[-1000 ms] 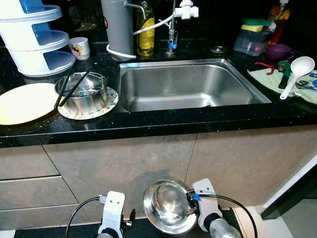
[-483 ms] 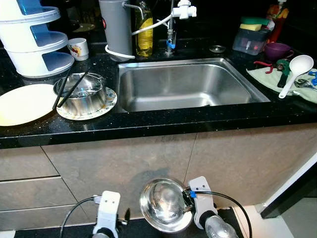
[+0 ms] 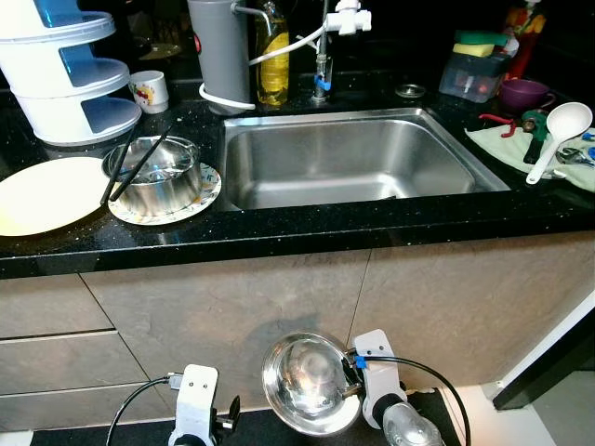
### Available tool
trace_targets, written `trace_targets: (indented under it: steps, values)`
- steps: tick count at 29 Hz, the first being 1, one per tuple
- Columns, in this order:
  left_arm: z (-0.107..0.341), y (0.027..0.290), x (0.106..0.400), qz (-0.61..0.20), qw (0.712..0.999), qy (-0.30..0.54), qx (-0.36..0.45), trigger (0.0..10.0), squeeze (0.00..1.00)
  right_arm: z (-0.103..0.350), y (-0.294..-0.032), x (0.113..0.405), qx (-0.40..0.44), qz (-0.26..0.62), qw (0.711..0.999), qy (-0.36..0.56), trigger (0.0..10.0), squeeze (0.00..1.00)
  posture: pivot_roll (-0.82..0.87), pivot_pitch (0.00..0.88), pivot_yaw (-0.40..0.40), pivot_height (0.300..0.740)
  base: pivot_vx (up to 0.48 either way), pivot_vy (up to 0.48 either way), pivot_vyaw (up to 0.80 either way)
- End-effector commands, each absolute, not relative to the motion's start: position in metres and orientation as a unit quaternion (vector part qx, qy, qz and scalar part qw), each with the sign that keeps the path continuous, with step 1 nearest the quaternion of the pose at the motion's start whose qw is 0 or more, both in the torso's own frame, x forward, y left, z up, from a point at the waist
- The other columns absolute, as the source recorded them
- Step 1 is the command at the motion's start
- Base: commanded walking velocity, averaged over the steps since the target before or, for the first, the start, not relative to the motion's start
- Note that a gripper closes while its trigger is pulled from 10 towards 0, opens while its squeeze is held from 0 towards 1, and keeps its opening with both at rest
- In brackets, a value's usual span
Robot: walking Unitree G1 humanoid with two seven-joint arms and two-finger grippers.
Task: Kitchen organization
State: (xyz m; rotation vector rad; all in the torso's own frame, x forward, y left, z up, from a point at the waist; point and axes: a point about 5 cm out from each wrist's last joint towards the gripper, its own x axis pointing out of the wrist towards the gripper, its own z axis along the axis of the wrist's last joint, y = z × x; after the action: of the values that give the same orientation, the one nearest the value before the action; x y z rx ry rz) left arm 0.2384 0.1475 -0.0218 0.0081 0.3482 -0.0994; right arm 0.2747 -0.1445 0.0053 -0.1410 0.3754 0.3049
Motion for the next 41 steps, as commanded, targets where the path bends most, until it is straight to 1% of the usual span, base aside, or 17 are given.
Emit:
trace_targets:
  steps: [1, 7, 13, 16, 22, 26, 29, 31, 38, 41]
  values:
    - [-0.024, 0.151, 0.235, -0.047, 0.983, 0.175, 0.004, 10.0, 0.00, 0.005, -0.142, 0.275, -0.058, 0.159, 0.967, 0.189, 10.0, 0.00, -0.20, 0.131, 0.031, 0.740, 0.000, 0.000, 0.00]
    - [-0.023, 0.155, 0.236, -0.043, 0.983, 0.177, 0.004, 10.0, 0.00, 0.006, -0.138, 0.275, -0.042, 0.170, 0.967, 0.184, 10.0, 0.00, -0.18, 0.127, 0.024, 0.740, 0.000, 0.000, 0.00]
    - [-0.022, 0.157, 0.239, -0.039, 0.984, 0.176, 0.006, 10.0, 0.00, 0.007, -0.133, 0.279, -0.037, 0.175, 0.967, 0.184, 10.0, 0.00, -0.17, 0.125, 0.034, 0.740, 0.000, 0.000, 0.00]
    - [-0.020, 0.157, 0.242, -0.041, 0.984, 0.175, 0.008, 10.0, 0.00, 0.011, -0.129, 0.281, -0.041, 0.171, 0.971, 0.164, 10.0, 0.00, -0.18, 0.130, 0.040, 0.740, 0.000, 0.000, 0.00]
    - [-0.020, 0.157, 0.241, -0.042, 0.983, 0.176, 0.011, 10.0, 0.00, 0.015, -0.123, 0.281, -0.030, 0.206, 0.967, 0.144, 10.0, 0.00, -0.16, 0.141, 0.042, 0.740, 0.000, 0.000, 0.00]
    - [-0.021, 0.158, 0.238, -0.043, 0.983, 0.177, 0.014, 10.0, 0.00, 0.015, -0.121, 0.281, -0.021, 0.212, 0.966, 0.146, 10.0, 0.00, -0.16, 0.141, 0.042, 0.740, 0.000, 0.000, 0.00]
    - [-0.022, 0.159, 0.235, -0.037, 0.983, 0.178, 0.012, 10.0, 0.00, 0.014, -0.124, 0.281, -0.021, 0.209, 0.966, 0.150, 10.0, 0.00, -0.14, 0.138, 0.034, 0.740, 0.000, 0.000, 0.00]
    - [-0.022, 0.156, 0.234, -0.036, 0.984, 0.177, 0.008, 10.0, 0.00, 0.012, -0.129, 0.282, -0.021, 0.202, 0.967, 0.155, 10.0, 0.00, -0.13, 0.120, 0.018, 0.740, 0.000, 0.000, 0.00]
    - [-0.024, 0.149, 0.230, -0.053, 0.982, 0.178, 0.019, 10.0, 0.00, 0.013, -0.141, 0.283, -0.024, 0.192, 0.969, 0.155, 10.0, 0.00, -0.13, 0.108, 0.012, 0.740, 0.000, 0.000, 0.00]
    - [-0.025, 0.151, 0.229, -0.053, 0.982, 0.180, 0.019, 10.0, 0.00, 0.012, -0.142, 0.282, -0.026, 0.191, 0.969, 0.154, 10.0, 0.00, -0.13, 0.108, 0.012, 0.740, 0.000, 0.000, 0.00]
